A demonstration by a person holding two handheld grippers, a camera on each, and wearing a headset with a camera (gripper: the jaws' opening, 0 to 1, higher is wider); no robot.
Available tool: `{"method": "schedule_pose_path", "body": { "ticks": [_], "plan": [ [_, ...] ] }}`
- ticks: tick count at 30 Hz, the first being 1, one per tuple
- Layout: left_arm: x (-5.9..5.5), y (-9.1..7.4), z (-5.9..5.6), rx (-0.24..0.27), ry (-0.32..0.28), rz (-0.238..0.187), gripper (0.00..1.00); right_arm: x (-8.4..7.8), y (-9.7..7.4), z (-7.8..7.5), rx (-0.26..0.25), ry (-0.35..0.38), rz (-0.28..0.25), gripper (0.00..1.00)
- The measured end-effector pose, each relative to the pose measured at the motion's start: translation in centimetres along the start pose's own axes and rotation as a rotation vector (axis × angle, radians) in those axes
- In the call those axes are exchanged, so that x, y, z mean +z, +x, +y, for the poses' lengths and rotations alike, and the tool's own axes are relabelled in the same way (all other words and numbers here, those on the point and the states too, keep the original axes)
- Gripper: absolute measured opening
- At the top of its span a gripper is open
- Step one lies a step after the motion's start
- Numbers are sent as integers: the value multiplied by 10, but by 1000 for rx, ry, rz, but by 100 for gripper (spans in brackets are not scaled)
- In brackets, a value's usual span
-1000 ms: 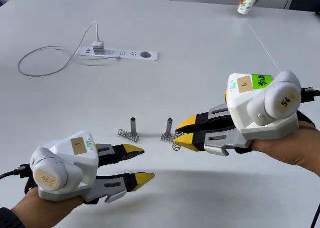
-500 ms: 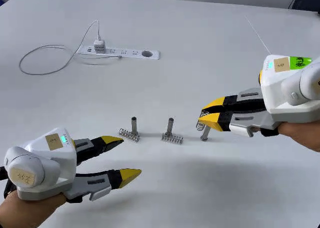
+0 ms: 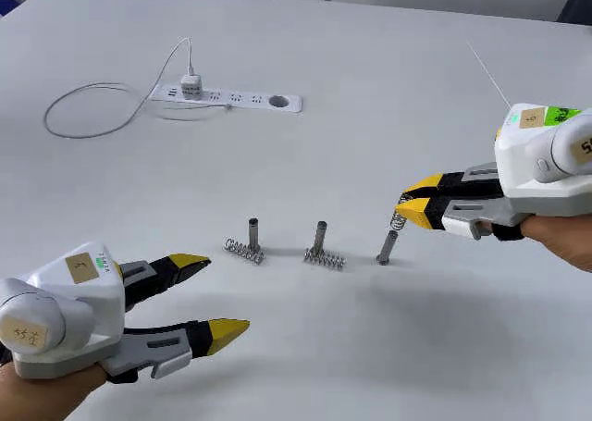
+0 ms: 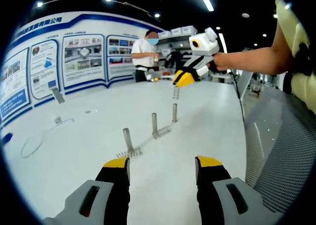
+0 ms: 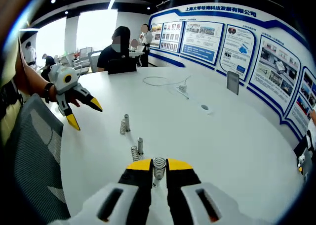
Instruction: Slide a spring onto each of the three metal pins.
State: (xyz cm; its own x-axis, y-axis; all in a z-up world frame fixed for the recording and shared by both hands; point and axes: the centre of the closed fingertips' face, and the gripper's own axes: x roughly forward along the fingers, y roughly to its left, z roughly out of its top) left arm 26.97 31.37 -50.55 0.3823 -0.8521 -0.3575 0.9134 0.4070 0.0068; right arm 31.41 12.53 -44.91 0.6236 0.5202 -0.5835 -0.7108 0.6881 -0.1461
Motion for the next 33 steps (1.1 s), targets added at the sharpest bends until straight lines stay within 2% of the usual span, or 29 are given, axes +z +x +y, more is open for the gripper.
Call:
{"method": "schedule_pose_path", "body": {
  "ticks": [7,17,33],
  "plan": [
    [0,0,0,2,-5,3,55,-11,7,0,5,21,3,11],
    [-2,0,0,3,-5,8,54,-18,13,-3,1,55,-8,11],
    [-2,1,-1,1,-7,12,54,-43,29,1,7,87,25,12]
  ]
}}
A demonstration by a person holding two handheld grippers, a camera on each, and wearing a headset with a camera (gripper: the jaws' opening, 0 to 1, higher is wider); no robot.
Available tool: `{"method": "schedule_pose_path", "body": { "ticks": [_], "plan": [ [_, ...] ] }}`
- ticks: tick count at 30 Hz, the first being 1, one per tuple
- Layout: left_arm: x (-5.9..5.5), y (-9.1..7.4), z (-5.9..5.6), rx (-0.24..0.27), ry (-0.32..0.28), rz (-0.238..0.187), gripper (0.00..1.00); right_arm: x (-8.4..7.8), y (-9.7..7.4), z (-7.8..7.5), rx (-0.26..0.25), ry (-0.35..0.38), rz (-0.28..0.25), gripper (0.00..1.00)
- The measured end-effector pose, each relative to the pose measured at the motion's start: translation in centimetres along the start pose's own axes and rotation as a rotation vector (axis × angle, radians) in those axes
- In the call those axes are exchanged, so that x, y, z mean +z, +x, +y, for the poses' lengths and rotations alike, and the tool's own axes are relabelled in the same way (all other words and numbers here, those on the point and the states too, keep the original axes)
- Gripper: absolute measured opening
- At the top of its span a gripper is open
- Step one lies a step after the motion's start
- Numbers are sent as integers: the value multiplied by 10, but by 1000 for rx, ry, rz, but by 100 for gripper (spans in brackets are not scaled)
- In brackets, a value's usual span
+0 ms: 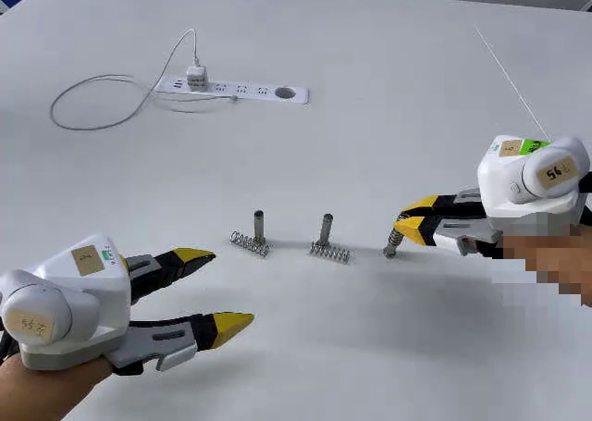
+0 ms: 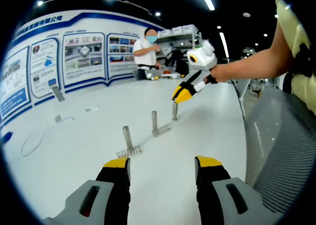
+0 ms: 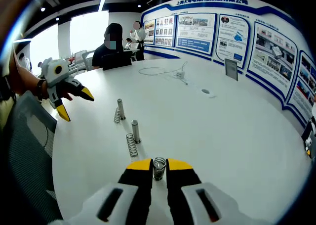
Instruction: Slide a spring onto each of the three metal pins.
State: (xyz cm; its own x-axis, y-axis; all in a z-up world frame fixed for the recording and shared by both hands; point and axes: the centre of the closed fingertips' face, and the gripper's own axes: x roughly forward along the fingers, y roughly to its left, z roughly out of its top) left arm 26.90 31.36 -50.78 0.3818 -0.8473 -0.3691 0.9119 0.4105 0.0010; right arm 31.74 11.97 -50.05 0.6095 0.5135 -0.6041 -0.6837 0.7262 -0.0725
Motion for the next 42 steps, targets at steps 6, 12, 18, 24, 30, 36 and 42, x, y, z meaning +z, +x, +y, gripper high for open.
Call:
{"method": "schedule_pose_path", "body": {
  "ticks": [6,12,18,24,30,36,42],
  "plan": [
    [0,0,0,2,-1,0,53,-7,5,-1,-3,15,13,12],
    [-1,-1,1,5,-1,0,53,-12,9,-1,-8,11,26,12],
    [-1,-2,1,5,-2,0,53,-13,11,-1,-19,22,19,12],
    [-1,-1,1,4,0,0,53,-13,8,-2,-28,25,17,14],
    [-1,-1,1,2,1,-1,53,0,1,0,-37,8,-24,18],
    [0,0,-1,-2,6,2,53,16,2,12,-10,-22,-55,18],
    [1,0,-2,-3,12,2,53,18,14,27,31,-41,-46,18]
  ]
}}
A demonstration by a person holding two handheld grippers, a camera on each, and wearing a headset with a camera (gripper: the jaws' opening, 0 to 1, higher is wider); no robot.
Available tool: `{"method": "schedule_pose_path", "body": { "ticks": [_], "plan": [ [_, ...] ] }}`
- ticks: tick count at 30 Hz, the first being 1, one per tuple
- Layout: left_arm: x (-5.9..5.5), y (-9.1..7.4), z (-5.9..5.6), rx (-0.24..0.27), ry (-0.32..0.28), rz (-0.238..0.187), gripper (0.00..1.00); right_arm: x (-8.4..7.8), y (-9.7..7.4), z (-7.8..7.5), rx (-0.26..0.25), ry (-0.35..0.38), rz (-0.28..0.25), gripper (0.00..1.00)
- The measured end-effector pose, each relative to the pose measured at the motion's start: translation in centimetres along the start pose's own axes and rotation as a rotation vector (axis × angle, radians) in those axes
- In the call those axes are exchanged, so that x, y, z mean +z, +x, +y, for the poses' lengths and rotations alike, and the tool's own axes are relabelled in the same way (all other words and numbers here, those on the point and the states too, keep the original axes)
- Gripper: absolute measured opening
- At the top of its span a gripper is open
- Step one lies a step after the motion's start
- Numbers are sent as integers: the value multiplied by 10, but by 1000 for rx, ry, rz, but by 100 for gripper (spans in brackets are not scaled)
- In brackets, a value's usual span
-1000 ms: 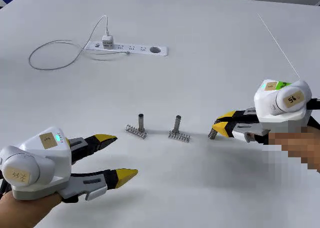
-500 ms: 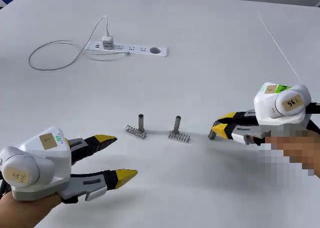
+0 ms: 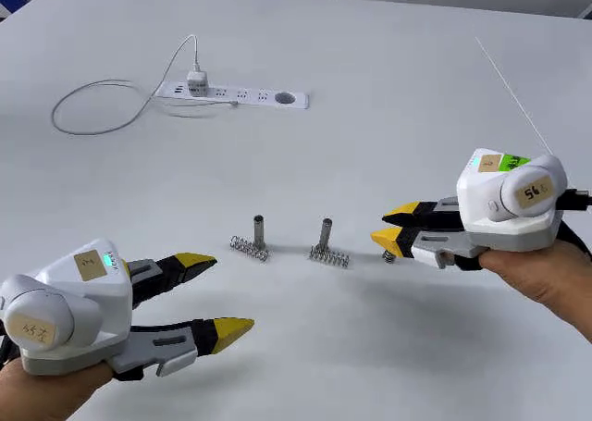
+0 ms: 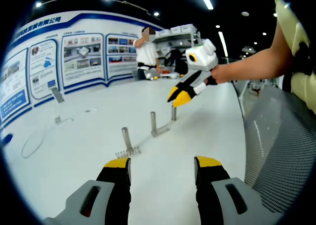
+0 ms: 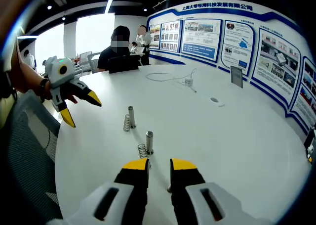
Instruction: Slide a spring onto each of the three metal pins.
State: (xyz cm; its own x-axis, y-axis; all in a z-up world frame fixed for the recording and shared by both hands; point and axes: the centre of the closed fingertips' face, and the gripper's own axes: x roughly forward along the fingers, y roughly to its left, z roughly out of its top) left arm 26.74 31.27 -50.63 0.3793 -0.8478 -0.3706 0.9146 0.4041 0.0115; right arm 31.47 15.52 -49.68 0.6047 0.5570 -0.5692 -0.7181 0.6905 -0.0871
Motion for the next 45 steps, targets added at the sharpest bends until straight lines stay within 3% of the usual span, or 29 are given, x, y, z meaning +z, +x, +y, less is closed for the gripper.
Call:
{"method": "schedule_pose_path", "body": {
  "ticks": [10,22,35,45],
  "plan": [
    [-1,-2,-2,1,0,4,52,-9,26,17,55,-1,44,18],
    [-2,-2,-2,3,-2,5,52,-21,49,18,49,-5,118,17],
    [-4,-2,-1,2,-4,11,52,-38,56,20,73,4,183,14],
    [-3,0,-3,-5,-5,11,51,-41,55,26,91,-15,199,12]
  ]
}}
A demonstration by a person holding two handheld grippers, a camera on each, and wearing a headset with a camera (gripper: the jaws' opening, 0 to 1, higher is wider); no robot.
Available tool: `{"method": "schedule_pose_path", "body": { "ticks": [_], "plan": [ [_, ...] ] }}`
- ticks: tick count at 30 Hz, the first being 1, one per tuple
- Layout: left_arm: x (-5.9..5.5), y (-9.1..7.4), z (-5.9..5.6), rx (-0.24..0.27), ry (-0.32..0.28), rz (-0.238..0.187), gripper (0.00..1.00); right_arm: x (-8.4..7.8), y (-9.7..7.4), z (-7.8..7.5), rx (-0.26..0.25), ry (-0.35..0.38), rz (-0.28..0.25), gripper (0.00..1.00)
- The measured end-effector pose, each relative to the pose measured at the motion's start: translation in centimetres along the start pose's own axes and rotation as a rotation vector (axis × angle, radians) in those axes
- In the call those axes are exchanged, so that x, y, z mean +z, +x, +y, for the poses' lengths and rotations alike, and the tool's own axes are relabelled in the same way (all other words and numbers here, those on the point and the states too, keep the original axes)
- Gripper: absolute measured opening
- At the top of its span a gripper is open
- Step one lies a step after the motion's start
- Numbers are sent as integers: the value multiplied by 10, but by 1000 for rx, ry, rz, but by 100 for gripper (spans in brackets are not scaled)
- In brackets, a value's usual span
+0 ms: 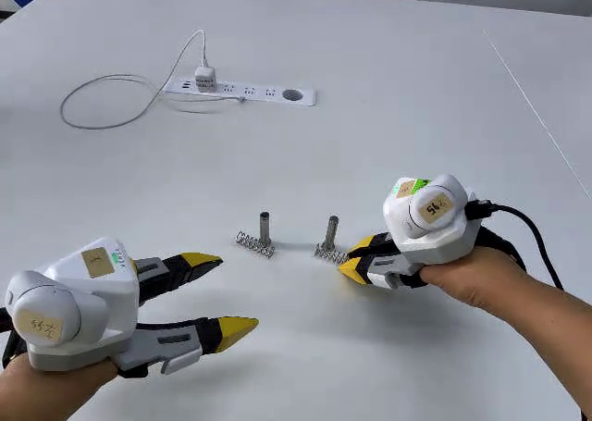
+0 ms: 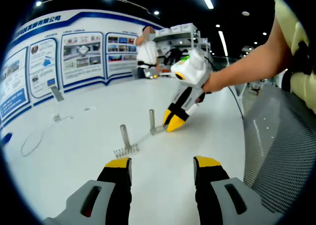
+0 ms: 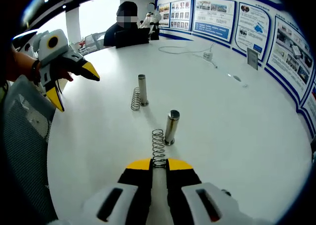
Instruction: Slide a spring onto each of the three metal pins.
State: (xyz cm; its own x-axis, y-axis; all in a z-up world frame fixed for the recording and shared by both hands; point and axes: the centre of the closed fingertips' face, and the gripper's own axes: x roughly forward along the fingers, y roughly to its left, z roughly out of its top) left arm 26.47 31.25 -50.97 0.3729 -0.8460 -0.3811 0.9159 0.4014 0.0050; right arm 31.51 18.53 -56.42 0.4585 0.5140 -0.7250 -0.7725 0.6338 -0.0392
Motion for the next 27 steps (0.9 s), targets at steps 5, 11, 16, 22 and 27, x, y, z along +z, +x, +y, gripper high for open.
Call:
{"method": "schedule_pose_path", "body": {
  "ticks": [5,11,16,22,27],
  "plan": [
    [0,1,-2,-6,3,0,51,0,-2,3,3,-2,4,11],
    [1,3,-3,-15,9,2,50,5,-10,13,28,-24,-4,11],
    [4,6,-6,-31,23,2,49,10,-17,25,65,-58,-6,11],
    [8,11,-11,-55,46,4,47,18,-29,39,109,-118,-6,11],
    [10,15,-16,-78,67,9,46,25,-36,54,157,-169,-2,11]
  ]
}}
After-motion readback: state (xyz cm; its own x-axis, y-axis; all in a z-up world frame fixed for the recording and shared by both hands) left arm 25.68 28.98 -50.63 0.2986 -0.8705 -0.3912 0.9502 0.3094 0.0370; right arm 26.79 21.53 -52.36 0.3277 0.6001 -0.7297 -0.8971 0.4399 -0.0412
